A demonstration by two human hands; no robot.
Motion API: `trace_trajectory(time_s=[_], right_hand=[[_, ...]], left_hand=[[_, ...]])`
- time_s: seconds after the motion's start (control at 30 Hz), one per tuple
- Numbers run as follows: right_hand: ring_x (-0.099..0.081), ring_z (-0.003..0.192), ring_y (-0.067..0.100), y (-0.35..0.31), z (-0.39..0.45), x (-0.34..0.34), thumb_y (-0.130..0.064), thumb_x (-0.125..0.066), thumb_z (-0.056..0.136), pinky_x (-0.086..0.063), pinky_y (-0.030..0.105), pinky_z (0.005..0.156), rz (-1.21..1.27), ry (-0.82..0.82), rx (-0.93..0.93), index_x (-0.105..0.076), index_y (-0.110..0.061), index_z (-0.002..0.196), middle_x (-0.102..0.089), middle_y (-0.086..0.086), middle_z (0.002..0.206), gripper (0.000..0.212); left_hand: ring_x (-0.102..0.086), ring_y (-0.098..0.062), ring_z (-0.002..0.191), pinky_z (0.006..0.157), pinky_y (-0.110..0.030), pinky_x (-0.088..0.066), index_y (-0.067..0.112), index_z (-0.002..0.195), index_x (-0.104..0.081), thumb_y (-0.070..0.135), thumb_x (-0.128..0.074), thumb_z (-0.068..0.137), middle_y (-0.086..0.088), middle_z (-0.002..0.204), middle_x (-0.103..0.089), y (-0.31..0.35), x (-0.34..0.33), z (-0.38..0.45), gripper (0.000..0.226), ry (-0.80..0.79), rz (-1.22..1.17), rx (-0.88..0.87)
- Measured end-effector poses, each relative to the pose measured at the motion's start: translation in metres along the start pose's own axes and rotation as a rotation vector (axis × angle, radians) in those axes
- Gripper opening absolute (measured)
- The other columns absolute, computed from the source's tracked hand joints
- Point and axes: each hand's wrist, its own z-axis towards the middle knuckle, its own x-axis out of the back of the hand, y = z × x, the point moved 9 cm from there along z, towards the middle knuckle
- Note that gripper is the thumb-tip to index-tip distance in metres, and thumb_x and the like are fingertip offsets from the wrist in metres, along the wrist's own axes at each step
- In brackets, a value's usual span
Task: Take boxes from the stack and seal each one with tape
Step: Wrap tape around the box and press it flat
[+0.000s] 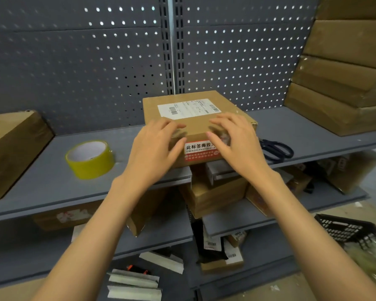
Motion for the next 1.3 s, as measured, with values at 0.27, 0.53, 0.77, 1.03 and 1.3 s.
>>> trace_trajectory(time_s=[0.27,0.53,0.77,1.03,1.3], right_hand=[[-0.038,0.129,0.014,0.073,0.006,0.024,-0.036,-0.059,0.093,-0.028,0.02,0.1,0.205,0.017,-0.201,-0.051,-0.019,0.134,-0.044,0.001,0.137,0.045],[-0.043,0.132,0.014,0.11,0.014,0.006,-0.038,-0.06,0.091,-0.037,0.032,0.107,0.386,-0.328,-0.09,-0.036,-0.027,0.145,-0.051,-0.003,0.139,0.059],[-0.054,0.119,0.019,0.12,0.019,0.002,-0.043,-0.06,0.09,-0.042,0.035,0.101,0.399,-0.361,-0.019,-0.052,-0.027,0.136,-0.06,-0.004,0.132,0.05],[-0.057,0.089,0.011,0.126,0.019,0.001,-0.04,-0.065,0.087,-0.046,0.031,0.085,0.454,-0.29,-0.047,-0.056,-0.032,0.13,-0.065,0.01,0.123,0.045],[-0.062,0.101,0.018,0.125,0.018,0.004,-0.037,-0.065,0.088,-0.046,0.03,0.088,0.456,-0.269,-0.095,-0.056,-0.03,0.13,-0.066,0.01,0.122,0.044]], left_hand=[[-0.044,-0.019,0.124,0.102,-0.036,-0.036,0.02,0.132,-0.051,0.024,-0.066,0.088,-0.001,0.132,-0.053,0.047,-0.041,0.039,0.046,-0.133,-0.093,0.019],[-0.048,-0.026,0.125,0.102,-0.039,-0.038,0.011,0.138,-0.045,0.023,-0.061,0.092,-0.008,0.137,-0.052,0.089,-0.09,0.071,0.05,-0.236,-0.131,0.074],[-0.029,-0.018,0.142,0.112,-0.026,-0.019,0.014,0.147,-0.034,0.023,-0.055,0.095,-0.003,0.154,-0.033,0.078,-0.104,0.071,0.056,-0.324,-0.049,0.187],[-0.035,-0.018,0.139,0.113,-0.028,-0.023,0.014,0.14,-0.047,0.028,-0.061,0.092,-0.003,0.149,-0.04,0.073,-0.105,0.073,0.053,-0.284,-0.032,0.194],[-0.037,-0.016,0.138,0.11,-0.028,-0.027,0.018,0.139,-0.05,0.03,-0.062,0.091,0.001,0.147,-0.043,0.075,-0.102,0.074,0.05,-0.248,-0.013,0.194]])
